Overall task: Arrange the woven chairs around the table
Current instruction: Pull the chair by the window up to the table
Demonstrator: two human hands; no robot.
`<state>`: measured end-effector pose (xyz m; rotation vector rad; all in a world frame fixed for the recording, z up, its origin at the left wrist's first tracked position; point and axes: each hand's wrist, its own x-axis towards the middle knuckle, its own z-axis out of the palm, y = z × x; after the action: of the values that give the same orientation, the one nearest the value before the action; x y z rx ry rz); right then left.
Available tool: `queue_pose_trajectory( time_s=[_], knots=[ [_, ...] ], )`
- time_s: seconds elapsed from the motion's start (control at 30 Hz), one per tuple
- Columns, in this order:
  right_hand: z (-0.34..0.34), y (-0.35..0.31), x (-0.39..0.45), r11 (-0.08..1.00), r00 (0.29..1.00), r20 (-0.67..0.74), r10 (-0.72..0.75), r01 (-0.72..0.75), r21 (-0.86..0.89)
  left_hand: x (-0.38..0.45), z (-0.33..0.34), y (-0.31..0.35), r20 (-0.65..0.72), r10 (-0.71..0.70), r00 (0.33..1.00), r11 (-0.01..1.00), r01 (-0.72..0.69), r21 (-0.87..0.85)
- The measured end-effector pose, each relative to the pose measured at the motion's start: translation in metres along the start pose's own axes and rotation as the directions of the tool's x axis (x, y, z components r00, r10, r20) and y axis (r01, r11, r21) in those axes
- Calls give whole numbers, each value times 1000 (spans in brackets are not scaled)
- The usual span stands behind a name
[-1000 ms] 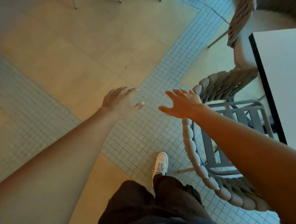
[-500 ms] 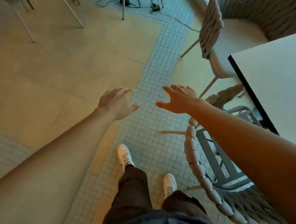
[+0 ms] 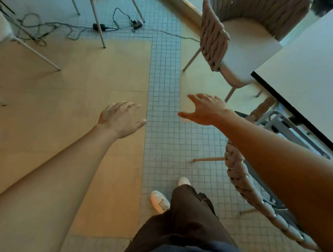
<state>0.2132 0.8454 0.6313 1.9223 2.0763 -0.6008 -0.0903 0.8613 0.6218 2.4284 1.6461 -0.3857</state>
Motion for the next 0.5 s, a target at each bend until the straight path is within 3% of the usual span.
queue_pose_trajectory(
  time_s=[0.5],
  knots=[
    [-54,44,142,990,990,-52,128,-124,73,194,-64,-18,19,174,985,983,-174,59]
  ],
)
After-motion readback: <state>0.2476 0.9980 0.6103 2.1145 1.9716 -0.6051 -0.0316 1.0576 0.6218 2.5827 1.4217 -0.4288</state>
